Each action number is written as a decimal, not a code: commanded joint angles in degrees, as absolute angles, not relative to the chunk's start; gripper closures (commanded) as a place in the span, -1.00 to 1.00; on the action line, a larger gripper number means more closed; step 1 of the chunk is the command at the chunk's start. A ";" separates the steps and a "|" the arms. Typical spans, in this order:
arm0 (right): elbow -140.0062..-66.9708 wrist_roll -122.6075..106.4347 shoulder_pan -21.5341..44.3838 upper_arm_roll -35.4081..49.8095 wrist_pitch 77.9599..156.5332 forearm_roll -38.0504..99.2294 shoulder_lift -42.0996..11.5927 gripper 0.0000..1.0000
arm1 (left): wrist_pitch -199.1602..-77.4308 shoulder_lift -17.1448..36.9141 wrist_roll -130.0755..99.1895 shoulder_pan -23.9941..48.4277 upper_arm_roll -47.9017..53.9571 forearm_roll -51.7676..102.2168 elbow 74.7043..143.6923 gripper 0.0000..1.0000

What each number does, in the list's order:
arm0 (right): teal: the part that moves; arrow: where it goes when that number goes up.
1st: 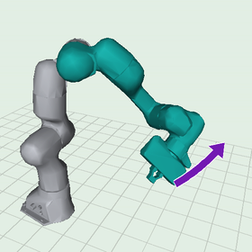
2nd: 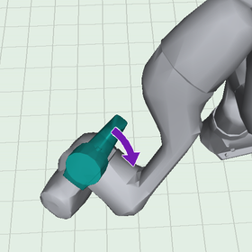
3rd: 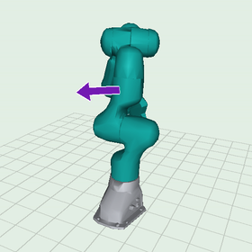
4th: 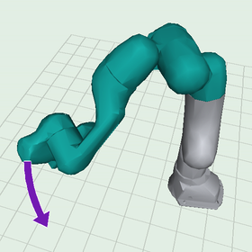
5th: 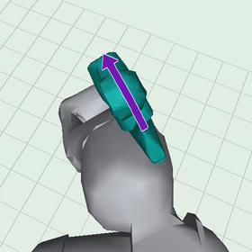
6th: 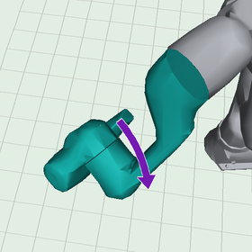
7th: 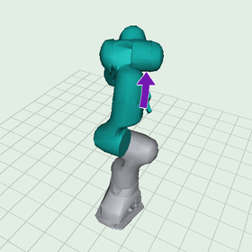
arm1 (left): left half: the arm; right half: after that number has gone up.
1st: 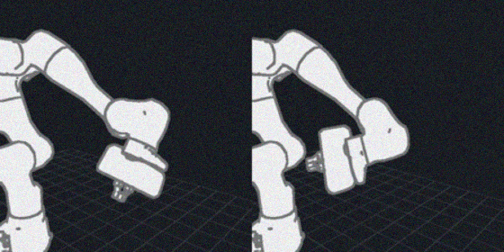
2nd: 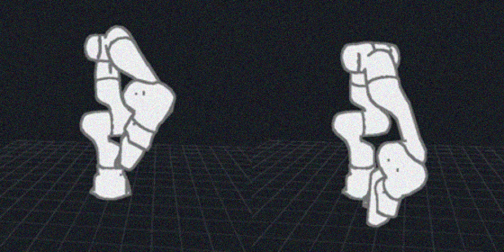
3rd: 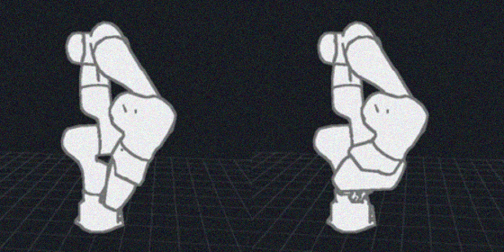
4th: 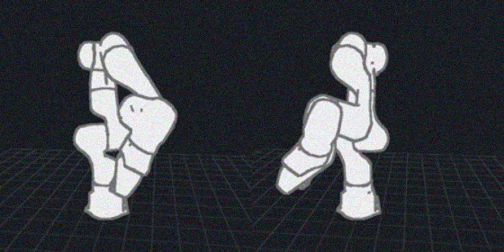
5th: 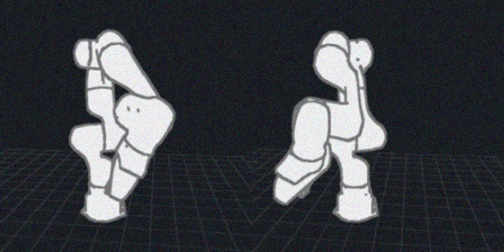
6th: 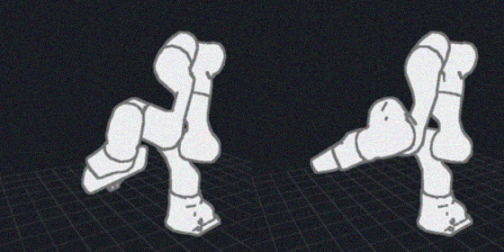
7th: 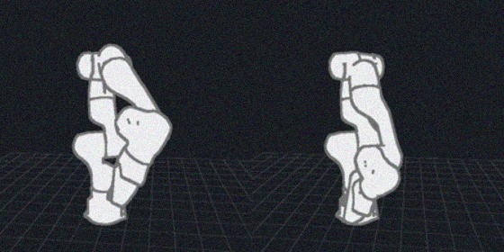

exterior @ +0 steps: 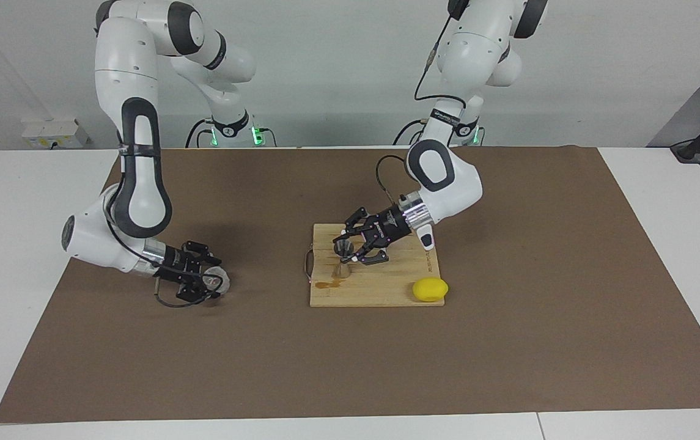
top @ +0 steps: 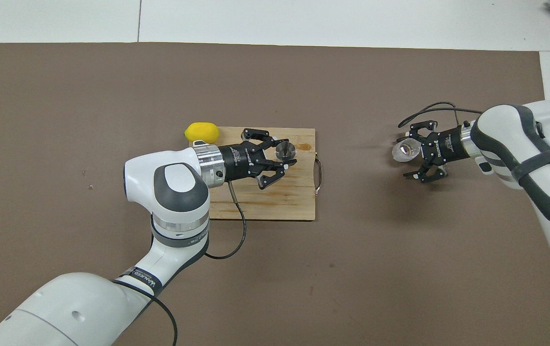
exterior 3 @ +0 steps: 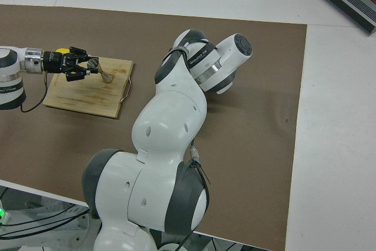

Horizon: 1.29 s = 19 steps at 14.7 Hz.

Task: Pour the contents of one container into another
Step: 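Place the metal cup on the board while the right gripper grasps the glass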

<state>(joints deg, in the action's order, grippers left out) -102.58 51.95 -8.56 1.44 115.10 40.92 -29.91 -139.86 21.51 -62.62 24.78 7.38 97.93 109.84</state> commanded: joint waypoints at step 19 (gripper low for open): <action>-101.34 68.54 -2.20 1.67 119.36 35.52 -21.36 0.49 | -124.82 14.24 -61.52 19.61 6.33 87.04 107.32 -1.00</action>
<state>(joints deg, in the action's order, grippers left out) -101.97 65.59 -1.81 1.33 119.18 37.89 -22.13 -128.28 15.46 -62.30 21.67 6.41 90.96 106.99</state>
